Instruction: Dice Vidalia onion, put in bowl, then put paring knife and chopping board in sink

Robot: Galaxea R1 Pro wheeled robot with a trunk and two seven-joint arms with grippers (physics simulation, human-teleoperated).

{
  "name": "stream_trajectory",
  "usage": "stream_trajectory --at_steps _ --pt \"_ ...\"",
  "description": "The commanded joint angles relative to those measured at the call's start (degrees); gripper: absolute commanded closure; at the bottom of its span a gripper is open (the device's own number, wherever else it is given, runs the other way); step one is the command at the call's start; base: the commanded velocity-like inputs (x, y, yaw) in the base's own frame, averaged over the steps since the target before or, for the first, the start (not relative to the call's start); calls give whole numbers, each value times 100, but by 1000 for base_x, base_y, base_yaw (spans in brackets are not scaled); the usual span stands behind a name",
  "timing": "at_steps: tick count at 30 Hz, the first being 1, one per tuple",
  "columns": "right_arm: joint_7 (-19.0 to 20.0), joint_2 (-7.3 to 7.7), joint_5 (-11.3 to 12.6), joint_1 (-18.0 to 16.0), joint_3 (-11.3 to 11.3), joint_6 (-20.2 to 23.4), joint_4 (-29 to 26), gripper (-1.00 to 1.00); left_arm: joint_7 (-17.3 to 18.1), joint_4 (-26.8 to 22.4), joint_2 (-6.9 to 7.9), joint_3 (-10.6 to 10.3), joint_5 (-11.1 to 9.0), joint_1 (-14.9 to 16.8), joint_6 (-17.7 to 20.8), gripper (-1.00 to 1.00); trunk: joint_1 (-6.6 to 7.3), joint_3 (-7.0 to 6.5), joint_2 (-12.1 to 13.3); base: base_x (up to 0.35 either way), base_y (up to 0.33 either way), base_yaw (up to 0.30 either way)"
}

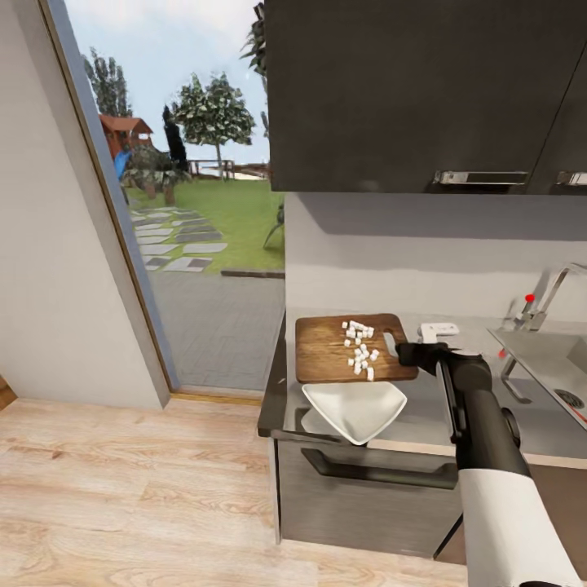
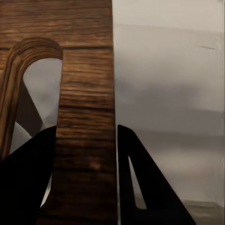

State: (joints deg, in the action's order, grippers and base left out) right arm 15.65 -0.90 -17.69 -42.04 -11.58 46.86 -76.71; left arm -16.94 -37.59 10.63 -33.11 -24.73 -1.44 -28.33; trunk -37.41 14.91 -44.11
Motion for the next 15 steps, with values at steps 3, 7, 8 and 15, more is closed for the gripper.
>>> stream_trajectory --at_steps 3,7,8,15 --pt "53 -6 -59 -6 -24 -178 129 100 -55 -11 10 -47 -32 4 -14 -100 -1 7 -7 0 0 0" --pt "52 -6 -59 -6 -36 -233 170 100 -55 -11 10 -47 -32 4 -14 -100 -1 7 -7 0 0 0" --pt "52 -6 -59 -6 -36 -235 171 100 -55 -11 10 -47 -32 4 -14 -100 -1 7 -7 0 0 0" --pt "60 -6 -59 -6 -37 -300 174 100 -55 -11 10 -47 -32 4 -14 -100 -1 7 -7 0 0 0"
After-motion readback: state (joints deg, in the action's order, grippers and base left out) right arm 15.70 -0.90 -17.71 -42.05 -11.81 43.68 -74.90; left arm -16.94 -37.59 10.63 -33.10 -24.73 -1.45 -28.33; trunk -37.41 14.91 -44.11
